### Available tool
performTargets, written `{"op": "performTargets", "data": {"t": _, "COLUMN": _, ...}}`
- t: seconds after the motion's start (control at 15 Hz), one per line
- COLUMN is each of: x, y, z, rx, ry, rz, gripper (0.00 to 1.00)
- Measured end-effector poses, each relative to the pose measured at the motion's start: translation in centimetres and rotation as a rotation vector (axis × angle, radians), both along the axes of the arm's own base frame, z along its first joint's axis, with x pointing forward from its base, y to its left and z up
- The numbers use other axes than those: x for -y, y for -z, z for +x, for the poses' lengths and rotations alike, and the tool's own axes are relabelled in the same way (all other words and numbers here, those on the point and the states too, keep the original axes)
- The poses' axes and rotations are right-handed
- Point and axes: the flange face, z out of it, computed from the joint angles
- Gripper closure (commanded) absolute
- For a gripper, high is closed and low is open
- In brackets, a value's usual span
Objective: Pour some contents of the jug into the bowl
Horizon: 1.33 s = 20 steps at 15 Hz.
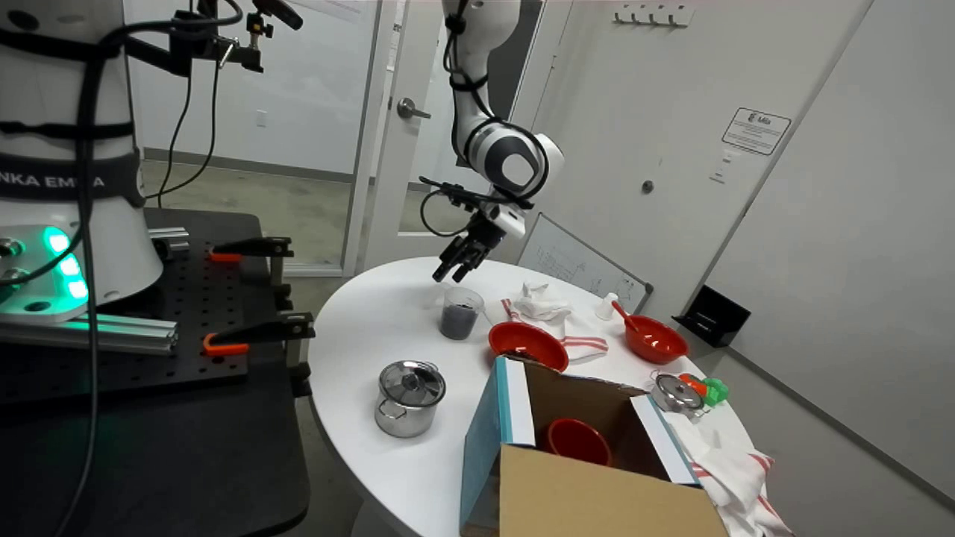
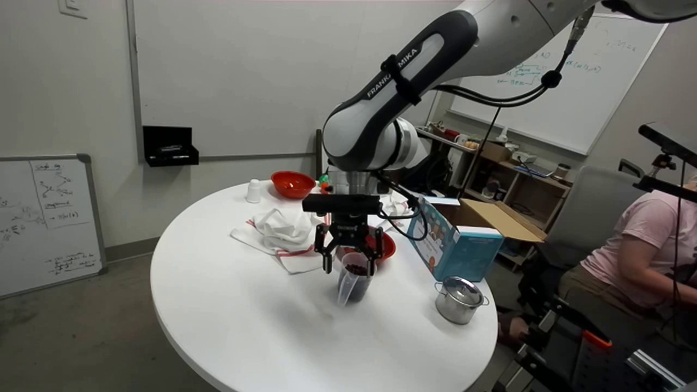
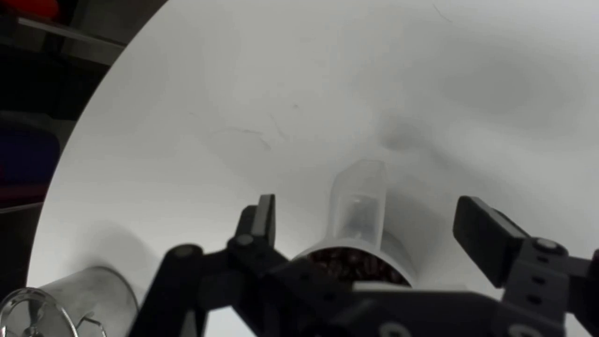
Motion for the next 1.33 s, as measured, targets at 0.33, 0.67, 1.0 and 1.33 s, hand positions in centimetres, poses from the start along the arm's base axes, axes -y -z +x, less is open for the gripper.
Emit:
{"op": "performTargets", "data": {"t": 0.33, "x": 0.05, "y": 0.18, "z": -0.22, "rx": -0.005, "ry": 0.000, "rz": -0.001, "gripper": 0.71}}
{"op": "performTargets", "data": {"t": 0.67, "x": 0.12, "y": 0.22, "z": -0.27, "rx": -0.007, "ry": 0.002, "rz": -0.001, "gripper": 0.94}}
{"op": "performTargets", "data": {"t": 1.0, "x": 0.19, "y": 0.19, "z": -0.23, "rx": -0.005, "ry": 0.003, "rz": -0.001, "gripper": 0.41}}
{"op": "performTargets", "data": {"t": 1.33, "x": 0.56, "y": 0.18, "z": -0.16, "rx": -0.004, "ry": 0.009, "rz": -0.001, "gripper": 0.04}}
